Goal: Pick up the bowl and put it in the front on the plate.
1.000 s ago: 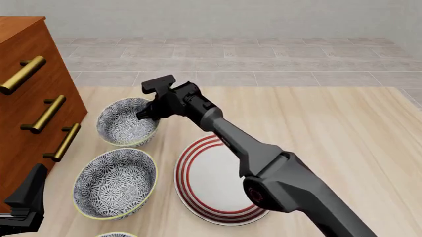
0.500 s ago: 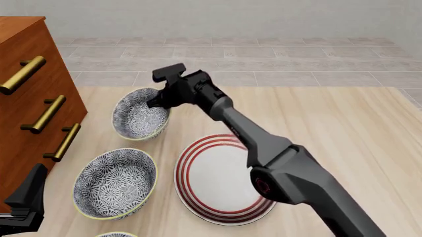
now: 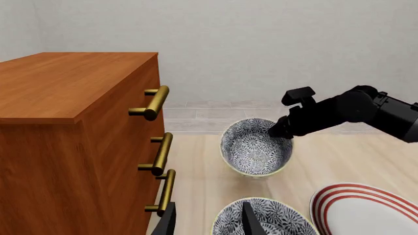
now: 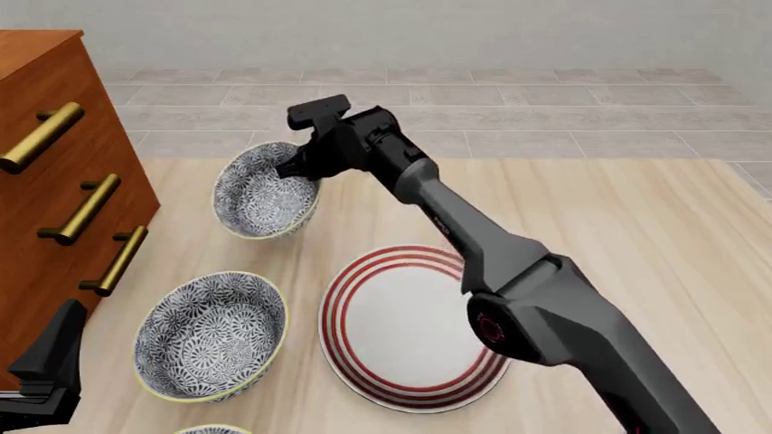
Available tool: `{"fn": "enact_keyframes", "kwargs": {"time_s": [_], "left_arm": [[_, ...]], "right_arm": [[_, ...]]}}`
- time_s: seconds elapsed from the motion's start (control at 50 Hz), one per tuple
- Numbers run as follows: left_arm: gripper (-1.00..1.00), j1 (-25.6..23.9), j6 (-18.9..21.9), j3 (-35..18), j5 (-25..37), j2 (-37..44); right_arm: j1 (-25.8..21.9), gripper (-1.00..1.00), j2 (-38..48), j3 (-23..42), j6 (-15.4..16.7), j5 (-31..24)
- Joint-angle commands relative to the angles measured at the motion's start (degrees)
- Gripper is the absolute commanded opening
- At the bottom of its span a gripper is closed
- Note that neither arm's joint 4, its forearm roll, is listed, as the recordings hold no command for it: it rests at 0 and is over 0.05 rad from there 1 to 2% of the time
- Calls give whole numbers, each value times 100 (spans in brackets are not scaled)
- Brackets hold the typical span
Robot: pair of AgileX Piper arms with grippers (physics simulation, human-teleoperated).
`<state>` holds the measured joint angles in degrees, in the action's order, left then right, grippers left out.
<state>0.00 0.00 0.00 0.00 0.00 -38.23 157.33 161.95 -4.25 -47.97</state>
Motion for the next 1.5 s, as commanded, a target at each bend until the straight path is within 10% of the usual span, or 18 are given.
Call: {"fn": "enact_keyframes", "kwargs": {"time_s": [0.02,0.44,0.54,0.64,1.5], "left_arm": [[100,0,0,0,0,0],[100,0,0,0,0,0],[100,0,0,0,0,0],[100,0,0,0,0,0],[100,0,0,0,0,0]], "right_arm": [[56,-100,-235,22,30,-106],[182,-100,-702,-30,-162,-265],[196,-100,-1961,-2410,-203,922],[267,-100,-2594,-3382,-211,1340],[439,-100,-5489,-7914,-842,3197]]}}
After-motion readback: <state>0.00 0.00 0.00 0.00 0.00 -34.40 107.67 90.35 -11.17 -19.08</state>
